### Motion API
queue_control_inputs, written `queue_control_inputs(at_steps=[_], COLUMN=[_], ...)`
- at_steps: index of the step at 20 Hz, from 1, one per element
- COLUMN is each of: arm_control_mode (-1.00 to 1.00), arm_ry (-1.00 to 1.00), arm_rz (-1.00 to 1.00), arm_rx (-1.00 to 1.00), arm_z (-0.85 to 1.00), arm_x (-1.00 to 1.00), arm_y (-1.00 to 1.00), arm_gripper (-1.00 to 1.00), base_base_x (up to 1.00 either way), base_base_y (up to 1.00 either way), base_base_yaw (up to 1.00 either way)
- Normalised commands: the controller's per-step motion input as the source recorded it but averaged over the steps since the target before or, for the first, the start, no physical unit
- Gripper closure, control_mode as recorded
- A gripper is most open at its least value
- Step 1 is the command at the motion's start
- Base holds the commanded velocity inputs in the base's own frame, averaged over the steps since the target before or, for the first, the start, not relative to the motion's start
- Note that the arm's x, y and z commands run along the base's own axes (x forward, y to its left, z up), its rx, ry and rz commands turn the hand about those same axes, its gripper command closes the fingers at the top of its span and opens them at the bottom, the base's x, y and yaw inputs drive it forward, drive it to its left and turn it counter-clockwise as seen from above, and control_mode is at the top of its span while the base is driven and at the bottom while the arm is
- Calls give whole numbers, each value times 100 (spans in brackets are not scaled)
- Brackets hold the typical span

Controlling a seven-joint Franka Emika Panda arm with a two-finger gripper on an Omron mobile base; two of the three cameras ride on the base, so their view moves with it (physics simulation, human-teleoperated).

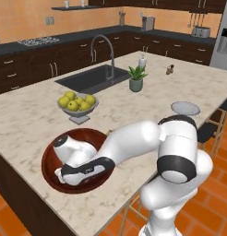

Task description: Place one bun and one sausage from the bowl on each plate.

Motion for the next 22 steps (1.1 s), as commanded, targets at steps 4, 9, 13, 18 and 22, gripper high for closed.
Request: queue_control_inputs(at_steps=[4, 9, 13, 18, 22], arm_control_mode=[-100, -100, -100, -100, -100], arm_ry=[-1, -1, -24, -27, -17], arm_rz=[0, 0, 0, 0, 0], arm_rx=[0, 8, 19, 29, 25], arm_z=[-24, 25, 100, 100, 99], arm_x=[3, -53, -94, -50, -32], arm_y=[0, -10, -66, -100, -100], arm_gripper=[100, 100, 100, 100, 100], base_base_x=[0, 0, 0, 0, 0], base_base_y=[0, 0, 0, 0, 0], base_base_yaw=[0, 0, 0, 0, 0])
